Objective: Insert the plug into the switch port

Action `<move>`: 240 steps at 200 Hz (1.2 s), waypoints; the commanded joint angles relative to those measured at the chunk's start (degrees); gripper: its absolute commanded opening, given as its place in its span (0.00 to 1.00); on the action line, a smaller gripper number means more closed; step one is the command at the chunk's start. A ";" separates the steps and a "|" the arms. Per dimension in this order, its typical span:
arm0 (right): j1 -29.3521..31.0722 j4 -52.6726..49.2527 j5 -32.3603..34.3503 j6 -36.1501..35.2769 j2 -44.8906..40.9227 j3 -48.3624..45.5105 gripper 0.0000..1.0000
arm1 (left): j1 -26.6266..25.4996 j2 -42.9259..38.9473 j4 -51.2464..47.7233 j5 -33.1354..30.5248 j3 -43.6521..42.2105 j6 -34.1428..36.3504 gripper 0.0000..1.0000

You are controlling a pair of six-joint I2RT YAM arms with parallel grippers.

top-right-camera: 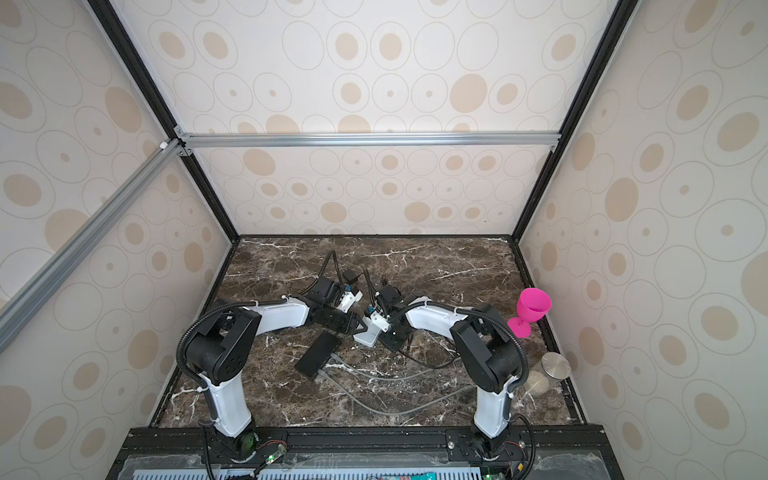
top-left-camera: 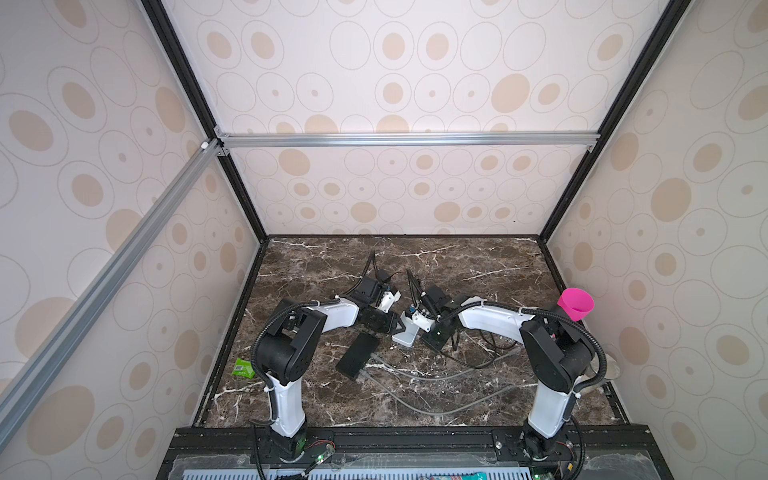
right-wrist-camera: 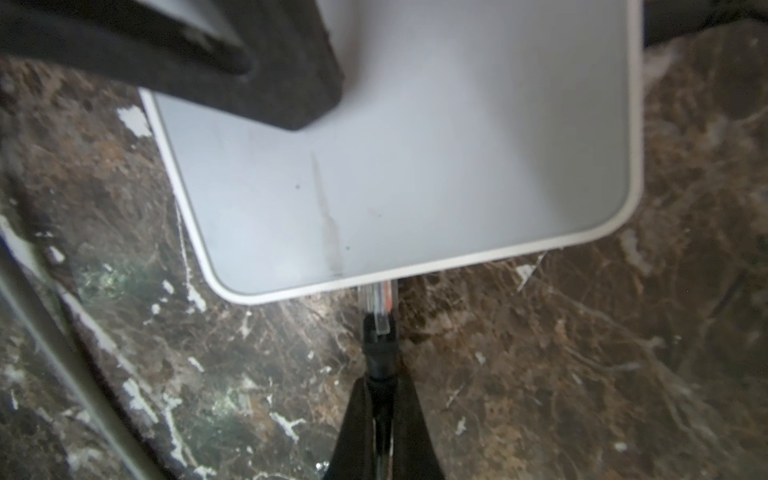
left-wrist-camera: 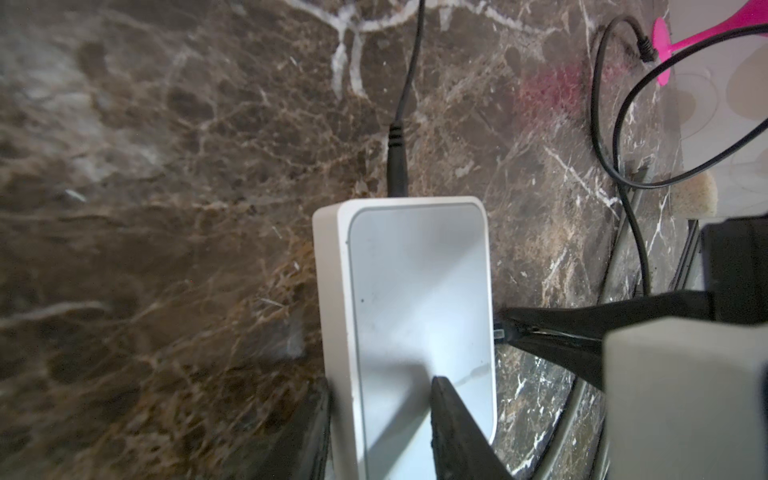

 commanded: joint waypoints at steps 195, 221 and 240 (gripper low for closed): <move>1.69 4.17 0.05 1.70 -3.82 -0.66 0.00 | 0.19 2.79 -3.65 -0.62 -1.23 2.58 0.40; 1.71 4.17 -0.53 1.87 -3.70 -0.72 0.00 | 0.11 2.79 -3.63 -0.53 -1.30 2.47 0.40; 1.88 4.48 -1.32 2.45 -3.31 -0.75 0.00 | 0.10 2.79 -3.48 -0.46 -1.38 2.25 0.40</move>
